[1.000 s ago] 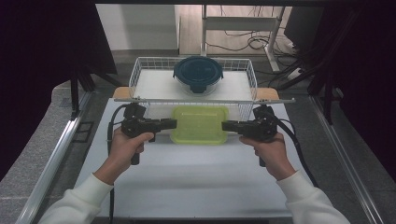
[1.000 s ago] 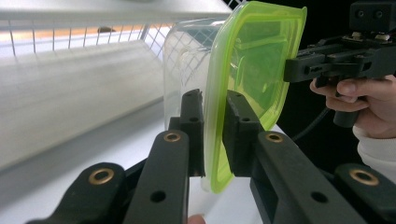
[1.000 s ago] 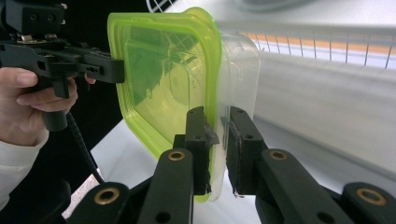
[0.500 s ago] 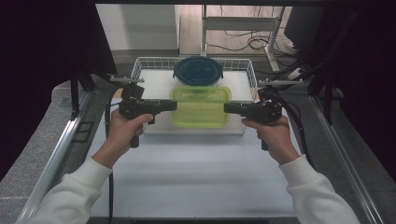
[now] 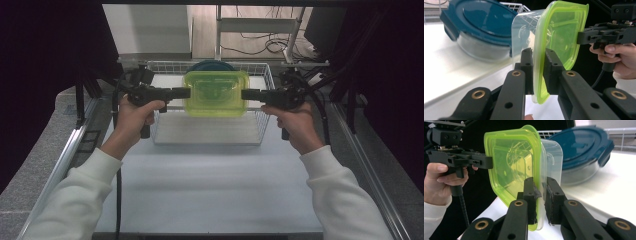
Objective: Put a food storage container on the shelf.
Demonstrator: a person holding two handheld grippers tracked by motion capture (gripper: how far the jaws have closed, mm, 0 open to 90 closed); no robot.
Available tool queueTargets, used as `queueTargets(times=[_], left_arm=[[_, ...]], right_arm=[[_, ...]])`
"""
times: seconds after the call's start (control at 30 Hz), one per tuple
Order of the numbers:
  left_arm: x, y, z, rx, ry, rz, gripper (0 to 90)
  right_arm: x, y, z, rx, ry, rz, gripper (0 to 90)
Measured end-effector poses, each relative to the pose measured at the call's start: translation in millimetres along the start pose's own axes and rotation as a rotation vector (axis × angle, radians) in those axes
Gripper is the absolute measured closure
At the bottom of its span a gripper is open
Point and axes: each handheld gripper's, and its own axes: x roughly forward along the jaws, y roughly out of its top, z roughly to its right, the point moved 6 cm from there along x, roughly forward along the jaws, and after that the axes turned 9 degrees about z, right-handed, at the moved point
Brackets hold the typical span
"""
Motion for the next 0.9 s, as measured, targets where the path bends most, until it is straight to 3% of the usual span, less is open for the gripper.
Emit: queueTargets(times=[0.23, 0.53, 0.9], left_arm=[[10.0, 24.8, -12.0, -0.010, 0.001, 0.005, 80.1], [18.4, 52.5, -31.1, -0.071, 0.000, 0.000, 80.2], [30.2, 54.3, -52.2, -0.147, 0.025, -0.028, 80.2]], right_arm=[[9.1, 26.1, 7.0, 0.001, -0.016, -0.001, 79.2], [27.1, 56.3, 19.5, 0.037, -0.021, -0.010, 79.3], [47.3, 56.6, 38.3, 0.135, -0.047, -0.047, 79.0]])
